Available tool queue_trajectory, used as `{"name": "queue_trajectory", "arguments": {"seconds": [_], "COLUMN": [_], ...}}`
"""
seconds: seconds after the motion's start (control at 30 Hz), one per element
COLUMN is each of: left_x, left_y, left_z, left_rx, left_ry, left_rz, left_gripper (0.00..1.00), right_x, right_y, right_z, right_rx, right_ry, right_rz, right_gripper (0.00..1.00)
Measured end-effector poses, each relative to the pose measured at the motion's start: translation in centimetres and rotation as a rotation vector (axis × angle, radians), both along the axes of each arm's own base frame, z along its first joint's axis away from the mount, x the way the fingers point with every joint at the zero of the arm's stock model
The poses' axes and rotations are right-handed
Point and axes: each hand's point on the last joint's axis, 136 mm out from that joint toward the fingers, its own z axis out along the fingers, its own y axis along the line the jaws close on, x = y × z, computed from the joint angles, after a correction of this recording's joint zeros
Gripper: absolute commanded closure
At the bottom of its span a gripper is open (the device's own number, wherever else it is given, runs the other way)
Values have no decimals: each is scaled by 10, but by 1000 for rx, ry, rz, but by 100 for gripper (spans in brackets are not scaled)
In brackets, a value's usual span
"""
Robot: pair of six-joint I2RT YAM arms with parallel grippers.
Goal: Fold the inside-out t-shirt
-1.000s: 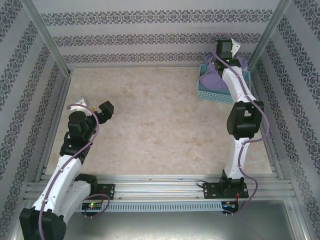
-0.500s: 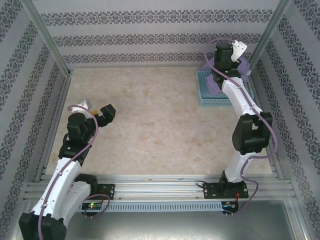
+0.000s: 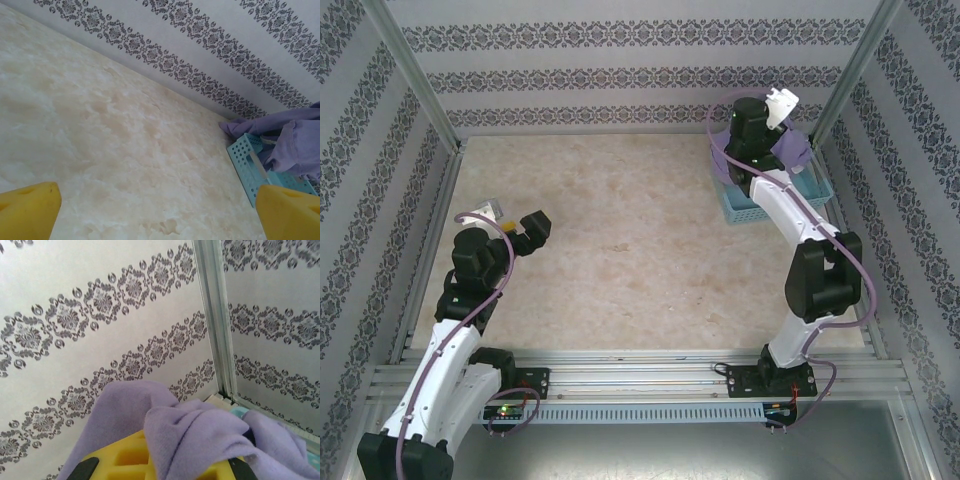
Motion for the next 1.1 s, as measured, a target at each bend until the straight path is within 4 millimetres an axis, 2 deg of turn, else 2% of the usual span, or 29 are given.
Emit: {"name": "queue_trajectory", "arguments": {"seconds": [0.23, 0.33, 0.43, 0.57, 0.73, 0.8, 0.87, 0.97, 1.03, 1.1], "left_x": [-1, -1, -2, -5, -12, -15, -18, -24, -27, -32], "left_y": [-3, -4, -4, -5, -3, 1, 7, 15, 19, 21], "left_z": [0, -1, -3, -7, -11, -18, -26, -31, -32, -32], "left_rx": [-13, -20, -24, -26, -28, -25, -21, -9, -6, -5], "left_ry": [3, 8, 19, 40, 63, 97, 143, 198, 218, 232], "left_rz": [-16, -18, -19, -24, -15, 8, 43, 92, 113, 125], "left_gripper": [0, 0, 0, 0, 0, 0, 0, 0, 0, 0], "right_x": [-39, -52, -60, -70, -92, -104, -117, -133, -143, -155], "right_y": [-8, -1, 17, 51, 100, 126, 154, 201, 233, 266], "right_z": [54, 79, 96, 119, 163, 180, 188, 184, 172, 151], "right_rx": [24, 33, 13, -26, -57, -68, -77, -91, -104, -124], "right_ry": [-123, -190, -223, -244, -299, -321, -330, -308, -271, -219], "right_rz": [-26, -7, 36, 131, 308, 398, 490, 640, 752, 873], "right_gripper": [100, 100, 100, 100, 100, 100, 100, 100, 100, 100]}}
